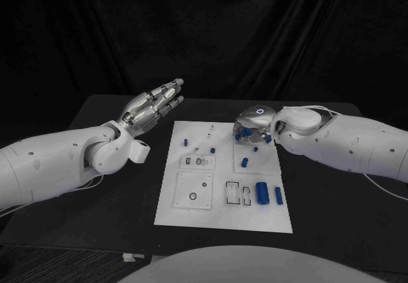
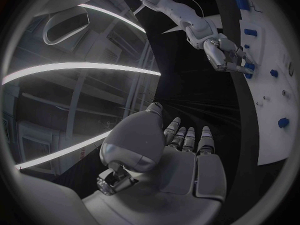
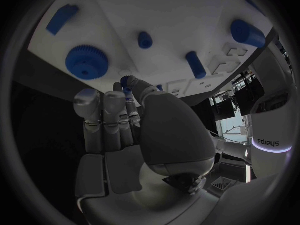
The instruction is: Assemble the parts on the task board
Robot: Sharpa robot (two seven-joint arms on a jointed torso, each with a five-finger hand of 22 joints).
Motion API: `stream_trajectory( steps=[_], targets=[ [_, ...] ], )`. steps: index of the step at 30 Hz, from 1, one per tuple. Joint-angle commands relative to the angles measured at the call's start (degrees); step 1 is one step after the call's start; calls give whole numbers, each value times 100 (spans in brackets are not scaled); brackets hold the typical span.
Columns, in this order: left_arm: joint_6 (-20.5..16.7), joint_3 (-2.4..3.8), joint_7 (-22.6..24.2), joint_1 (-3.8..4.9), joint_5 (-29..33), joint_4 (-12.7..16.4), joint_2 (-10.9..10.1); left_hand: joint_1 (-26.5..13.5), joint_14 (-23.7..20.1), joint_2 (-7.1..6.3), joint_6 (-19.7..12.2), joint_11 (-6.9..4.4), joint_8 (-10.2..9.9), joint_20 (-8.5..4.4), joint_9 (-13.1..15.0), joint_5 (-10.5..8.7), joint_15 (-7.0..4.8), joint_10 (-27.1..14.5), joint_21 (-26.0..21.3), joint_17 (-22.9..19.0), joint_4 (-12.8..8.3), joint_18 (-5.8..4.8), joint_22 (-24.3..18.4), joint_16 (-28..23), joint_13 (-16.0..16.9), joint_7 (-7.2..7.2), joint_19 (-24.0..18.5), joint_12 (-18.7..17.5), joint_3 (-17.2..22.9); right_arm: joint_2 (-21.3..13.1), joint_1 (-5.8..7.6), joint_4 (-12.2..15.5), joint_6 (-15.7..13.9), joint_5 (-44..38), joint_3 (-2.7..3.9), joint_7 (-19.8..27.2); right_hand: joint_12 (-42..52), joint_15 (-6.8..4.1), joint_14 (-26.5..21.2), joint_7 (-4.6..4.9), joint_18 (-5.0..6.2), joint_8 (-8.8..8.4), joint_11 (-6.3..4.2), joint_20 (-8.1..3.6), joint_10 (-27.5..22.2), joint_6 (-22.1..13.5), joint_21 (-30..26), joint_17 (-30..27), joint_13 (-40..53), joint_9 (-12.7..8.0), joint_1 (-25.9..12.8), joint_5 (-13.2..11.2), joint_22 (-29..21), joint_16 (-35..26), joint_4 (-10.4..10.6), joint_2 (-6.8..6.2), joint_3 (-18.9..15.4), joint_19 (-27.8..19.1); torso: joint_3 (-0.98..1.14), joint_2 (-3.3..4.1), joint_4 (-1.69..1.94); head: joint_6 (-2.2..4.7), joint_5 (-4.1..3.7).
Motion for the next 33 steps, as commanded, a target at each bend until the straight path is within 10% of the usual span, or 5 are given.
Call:
stream_trajectory(
  steps=[1,13,33],
  targets=[
    [69,6,190,3,3,-4,-5,61,-3,19,25,43,35,52,8,37,44,-8,-33,-5,8,67,-10,-21,-9,3,4,-37,36,-38,128,120,-169,385,12,-112,-27,6,45,0,-84,19,-3,1,42,64,20,19,-13,87,-13,-12,11,43,38,48,13,52,-3,-2,-3,-11,11],
    [64,5,61,1,4,-33,1,64,-3,23,39,34,39,59,10,36,38,-8,-33,-5,18,70,-10,-21,-9,-5,4,-37,47,212,493,64,-69,557,13,-332,-53,50,157,-2,-121,-6,18,50,1,71,166,334,-19,100,-148,-133,201,274,174,-22,-26,182,-11,17,28,-11,10],
    [80,5,23,1,4,-53,77,67,-3,27,49,28,42,63,11,38,37,-8,-33,-5,25,75,-10,-21,-9,-12,4,-37,60,1231,315,-1050,-37,566,13,-324,-59,77,237,2,-148,-32,29,70,-35,64,282,581,-21,103,-175,-152,339,470,214,-83,-33,275,-40,126,118,26,-14]
  ],
)
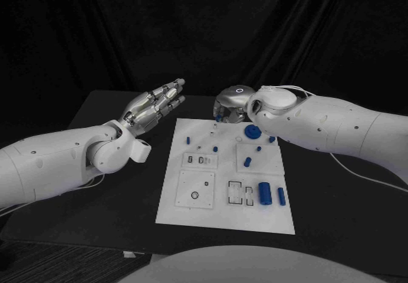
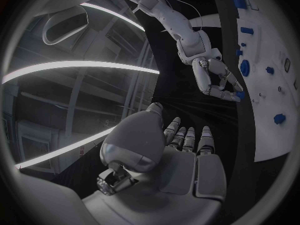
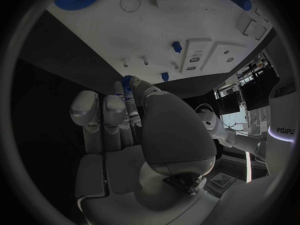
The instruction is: Assemble the parts on the task board
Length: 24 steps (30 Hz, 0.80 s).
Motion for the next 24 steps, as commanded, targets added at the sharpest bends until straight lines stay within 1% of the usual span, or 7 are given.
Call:
stream_trajectory(
  steps=[1,3,6,12,16,22,24],
  targets=[
    [63,6,54,2,4,9,15,44,-3,4,29,28,21,43,7,39,37,-8,-33,-9,-7,76,-6,-21,-5,9,-16,-37,28,47,-25,-87,14,8,4,-115,-31,10,50,-12,-59,-28,17,9,-26,14,38,22,-10,34,-25,-18,14,50,30,-35,8,34,-2,51,55,32,-45],
    [64,6,54,2,4,10,17,44,-3,4,29,28,21,43,7,39,37,-8,-33,-9,-7,76,-6,-21,-5,9,-16,-37,28,84,-34,-131,28,9,4,-122,-32,11,51,-12,-60,-30,17,10,-29,12,42,32,-10,34,-24,-17,18,56,31,-36,9,37,1,68,89,42,-91],
    [66,6,53,2,4,15,20,44,-3,4,29,28,21,43,7,39,37,-8,-33,-9,-7,76,-6,-21,-5,9,-16,-37,28,115,-41,-175,34,9,4,-127,-33,13,51,-10,-60,-38,21,13,-41,3,44,39,-10,32,-23,-16,23,63,33,-42,12,38,1,82,110,53,-123],
    [70,6,50,2,4,23,24,46,-3,6,39,28,24,46,8,40,40,-8,-33,-9,-5,78,-6,-21,-5,8,-16,-37,34,169,-52,-281,29,8,4,-135,-33,9,48,-12,-61,-53,23,15,-65,-10,52,64,-10,31,-10,10,39,85,30,-59,22,42,8,107,153,106,-197],
    [74,6,46,2,4,24,26,48,-3,8,41,30,25,50,9,42,44,-8,-33,-9,-4,80,-6,-21,-5,9,-16,-37,43,199,-58,-336,18,8,4,-157,-31,14,50,-7,-65,-67,28,19,-84,-22,71,100,-9,29,-11,48,66,113,37,-73,30,53,5,111,155,116,-209],
    [87,6,40,2,4,17,38,48,-3,8,41,30,25,50,9,42,44,-8,-33,-9,-4,80,-6,-21,-5,9,-16,-37,43,247,-84,-405,12,8,4,-174,-31,14,61,-7,-73,-70,29,20,-87,-24,102,160,-9,29,-11,53,101,153,38,-76,31,74,2,108,147,103,-213],
    [90,6,41,2,4,13,44,48,-3,8,41,30,25,50,9,42,44,-8,-33,-9,-4,80,-6,-21,-5,9,-16,-37,43,259,-97,-420,22,8,4,-176,-31,13,63,-8,-74,-72,30,20,-90,-26,105,168,-9,28,-10,55,104,160,38,-79,32,76,2,108,152,103,-208]
  ],
)
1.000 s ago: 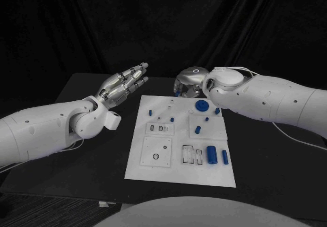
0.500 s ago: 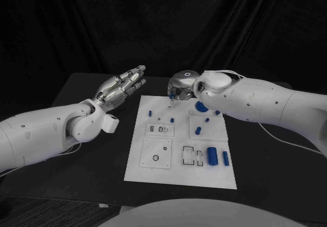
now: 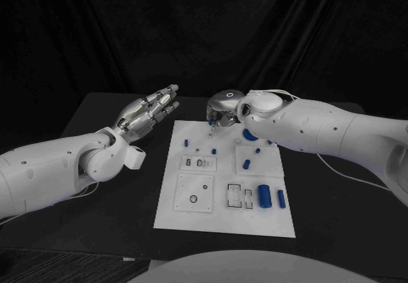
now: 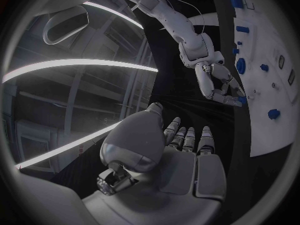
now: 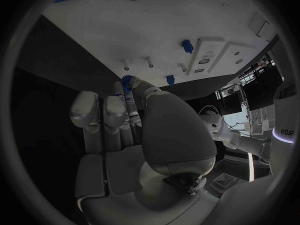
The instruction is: Assemble the parts on the task board
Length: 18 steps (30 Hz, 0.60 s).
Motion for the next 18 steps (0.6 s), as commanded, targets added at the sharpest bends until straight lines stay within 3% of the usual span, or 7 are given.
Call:
stream_trajectory(
  steps=[1,4,18],
  targets=[
    [77,6,56,2,5,5,18,48,-3,8,41,30,25,29,5,20,44,-8,-33,-6,-3,79,-7,-21,-8,9,5,-37,44,16,-31,-26,10,-8,3,-127,-31,-2,51,-17,-76,-22,9,0,-30,-15,43,23,-4,10,19,23,10,30,23,-49,18,59,-1,1,9,-8,2],
    [83,6,53,2,5,0,25,48,-3,8,41,30,25,29,5,20,44,-8,-33,-6,-3,79,-7,-21,-8,9,5,-37,44,24,-50,-47,23,-8,3,-129,-31,-2,49,-19,-75,-25,10,0,-37,-15,41,11,-4,10,24,32,11,27,22,-53,24,58,5,0,19,-9,-10],
    [108,6,40,2,5,-12,30,49,-3,10,48,33,28,36,6,20,49,-8,-33,-6,1,82,-7,-21,-8,11,5,-37,57,3,-74,-64,-7,-8,3,-140,-32,3,43,-19,-74,-33,14,4,-58,-18,37,14,-5,11,32,52,11,34,23,-56,36,52,-8,-8,32,-4,-13]
  ],
)
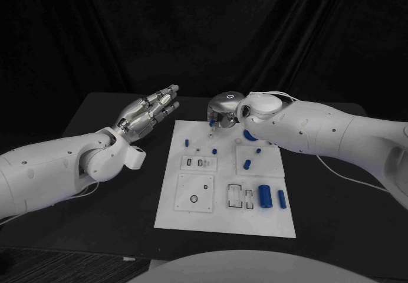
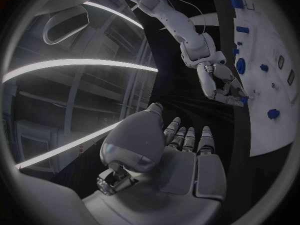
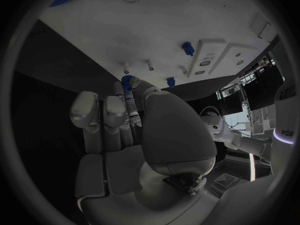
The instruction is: Assemble the parts on the task board
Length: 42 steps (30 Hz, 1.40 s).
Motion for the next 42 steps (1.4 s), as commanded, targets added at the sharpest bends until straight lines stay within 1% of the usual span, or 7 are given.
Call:
stream_trajectory(
  steps=[1,8,11,16,25,32,42],
  targets=[
    [88,6,51,2,5,4,12,49,-3,10,48,33,28,37,7,20,49,-8,-33,-9,0,82,-9,-21,-10,11,5,-38,25,-16,-19,4,-19,-11,4,-117,-32,9,43,-17,-75,-20,-3,6,-41,-17,12,15,-5,6,8,38,10,42,10,-33,25,52,-8,-5,-1,-4,-4],
    [103,6,30,2,5,-6,18,49,-3,10,48,33,28,37,7,20,49,-8,-33,-9,0,82,-9,-21,-10,11,5,-38,25,-46,-27,23,-31,-11,4,-142,-29,33,36,-4,-76,-32,13,20,-58,-20,9,24,-4,7,-17,72,15,57,36,-34,32,45,-8,-9,-9,-12,-8],
    [110,6,21,2,5,-11,25,49,-3,10,48,33,28,37,7,20,49,-8,-33,-9,0,82,-9,-21,-10,11,5,-38,25,-58,-31,36,-25,-11,4,-150,-30,35,31,-5,-72,-33,14,22,-61,-21,-5,8,-4,7,-17,75,2,47,37,-34,33,36,-9,-6,-10,-29,5],
    [111,6,17,2,5,-18,28,48,-3,11,52,40,30,48,7,20,58,-8,-33,-9,4,86,-9,-21,-10,16,5,-38,43,-87,-41,69,-45,-11,4,-158,-29,41,19,-2,-70,-46,18,31,-78,-28,-9,15,-3,8,6,127,7,55,27,-28,62,28,-11,-3,-13,-23,6],
    [114,6,1,2,5,-30,21,48,-3,11,52,40,30,48,7,20,58,-8,-33,-9,4,86,-9,-21,-10,16,5,-38,43,-163,-59,150,-18,-11,3,-178,-30,44,11,4,-67,-52,23,34,-86,-33,-15,5,-4,8,6,145,4,51,26,-37,66,21,-9,-3,0,-35,-4],
    [120,6,-18,2,5,-41,27,45,-3,12,56,48,31,58,7,19,68,-8,-33,-9,6,88,-9,-21,-10,23,5,-38,58,-187,-72,206,40,-11,3,-183,-32,49,-4,8,-63,-62,30,39,-102,-43,-34,-23,-4,7,-5,141,-11,34,33,-48,65,5,-14,-6,-7,-49,-3],
    [139,6,-45,1,5,-54,38,45,-3,12,56,48,31,58,7,19,68,-8,-33,-9,6,88,-9,-21,-10,23,5,-38,58,-154,-104,163,93,-11,3,-192,-34,47,-27,6,-55,-77,33,43,-125,-60,-60,-56,-5,4,-8,128,-30,12,37,-52,72,-18,-16,-6,2,-71,-5]
  ],
)
